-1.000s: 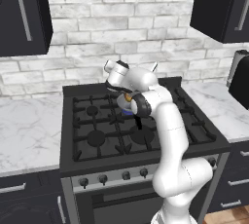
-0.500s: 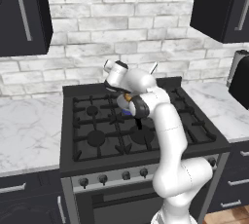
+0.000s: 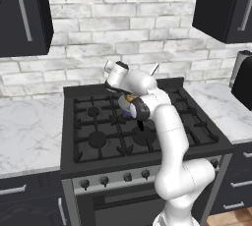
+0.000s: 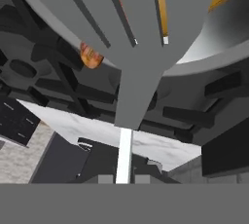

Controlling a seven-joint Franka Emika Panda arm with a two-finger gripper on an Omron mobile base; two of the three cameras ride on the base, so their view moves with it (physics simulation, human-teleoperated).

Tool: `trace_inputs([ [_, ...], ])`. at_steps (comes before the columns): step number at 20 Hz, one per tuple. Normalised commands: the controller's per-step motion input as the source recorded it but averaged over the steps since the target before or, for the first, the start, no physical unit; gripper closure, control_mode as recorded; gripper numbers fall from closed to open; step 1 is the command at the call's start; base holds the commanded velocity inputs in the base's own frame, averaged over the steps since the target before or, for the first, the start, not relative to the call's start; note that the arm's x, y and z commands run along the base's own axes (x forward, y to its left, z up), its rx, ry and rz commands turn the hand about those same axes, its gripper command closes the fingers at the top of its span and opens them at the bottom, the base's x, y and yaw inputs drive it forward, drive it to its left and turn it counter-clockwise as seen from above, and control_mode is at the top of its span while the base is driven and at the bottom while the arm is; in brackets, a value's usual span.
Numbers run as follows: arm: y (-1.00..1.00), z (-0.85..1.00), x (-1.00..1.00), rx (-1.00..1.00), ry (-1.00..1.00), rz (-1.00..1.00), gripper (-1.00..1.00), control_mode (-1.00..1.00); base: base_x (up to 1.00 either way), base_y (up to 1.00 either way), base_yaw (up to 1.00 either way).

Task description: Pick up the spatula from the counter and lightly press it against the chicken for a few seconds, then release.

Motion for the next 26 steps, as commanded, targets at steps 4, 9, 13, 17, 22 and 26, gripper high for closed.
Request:
trace_inputs([
  [4, 0.00, 0.00, 0.00, -0.02, 0.00, 0.00, 1.00, -1.00, 0.00, 0.00, 0.00],
  [9, 0.00, 0.00, 0.00, -0.02, 0.00, 0.01, 1.00, -1.00, 0.00, 0.00, 0.00],
  [13, 0.00, 0.03, -0.13, -0.02, -0.02, 0.03, 1.00, -1.00, 0.00, 0.00, 0.00],
  [17, 0.00, 0.25, -0.17, 0.00, -0.03, 0.07, 1.00, -1.00, 0.00, 0.00, 0.00],
  [22, -0.01, 0.43, -0.14, 0.00, -0.01, 0.09, 1.00, -1.00, 0.00, 0.00, 0.00],
  [26, -0.01, 0.31, -0.19, 0.00, -0.02, 0.10, 1.00, -1.00, 0.00, 0.00, 0.00],
])
